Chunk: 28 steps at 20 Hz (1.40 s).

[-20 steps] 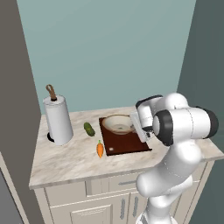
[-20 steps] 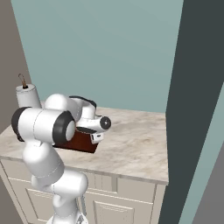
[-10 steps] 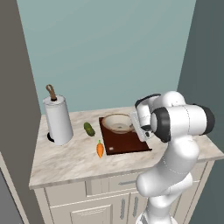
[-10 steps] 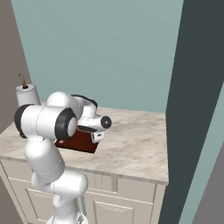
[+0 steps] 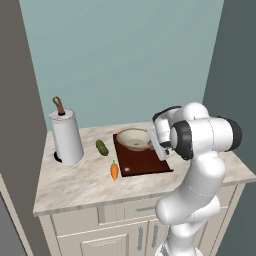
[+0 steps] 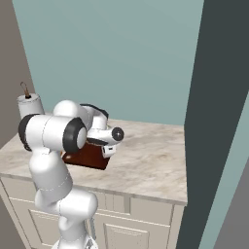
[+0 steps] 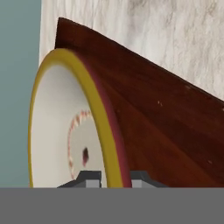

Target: Place the two vegetables and bowl onto the tray for setting up a vegetable dip station.

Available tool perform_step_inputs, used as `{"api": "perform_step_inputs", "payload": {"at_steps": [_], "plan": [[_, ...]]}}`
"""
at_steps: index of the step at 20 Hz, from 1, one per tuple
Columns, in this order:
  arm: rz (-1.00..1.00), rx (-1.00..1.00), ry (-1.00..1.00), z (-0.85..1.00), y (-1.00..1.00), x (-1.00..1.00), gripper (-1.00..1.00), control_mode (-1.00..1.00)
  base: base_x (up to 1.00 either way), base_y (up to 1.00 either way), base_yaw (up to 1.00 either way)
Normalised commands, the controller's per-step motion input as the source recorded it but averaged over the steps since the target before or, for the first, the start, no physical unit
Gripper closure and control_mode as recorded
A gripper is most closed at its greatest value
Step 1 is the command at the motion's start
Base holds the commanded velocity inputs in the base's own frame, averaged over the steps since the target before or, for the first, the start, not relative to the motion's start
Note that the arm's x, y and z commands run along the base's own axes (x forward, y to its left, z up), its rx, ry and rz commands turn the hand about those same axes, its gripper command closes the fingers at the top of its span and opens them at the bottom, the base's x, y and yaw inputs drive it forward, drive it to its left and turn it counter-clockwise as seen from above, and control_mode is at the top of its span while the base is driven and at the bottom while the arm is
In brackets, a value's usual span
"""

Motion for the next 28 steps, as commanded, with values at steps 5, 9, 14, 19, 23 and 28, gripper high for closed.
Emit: {"api": "perform_step_inputs", "payload": {"at_steps": [5, 9, 14, 19, 23, 28], "plan": [[-0.01, 0.00, 0.00, -0.08, 0.00, -0.05, 1.00, -1.00, 0.00, 0.00, 0.00], [-0.01, 0.00, 0.00, -0.11, 0.00, -0.10, -1.00, -1.00, 0.00, 0.00, 0.00], [-0.01, 0.00, 0.00, 0.01, 0.00, -0.04, -1.00, -1.00, 0.00, 0.00, 0.00], [0.00, 0.00, 0.03, 0.07, -0.02, -0.04, -1.00, -1.00, 0.00, 0.00, 0.00], [0.00, 0.00, 0.11, 0.24, -0.05, -0.08, -1.00, -1.00, 0.00, 0.00, 0.00], [-0.01, -0.03, 0.19, 0.30, -0.10, -0.10, -1.00, -1.00, 0.00, 0.00, 0.00]]}}
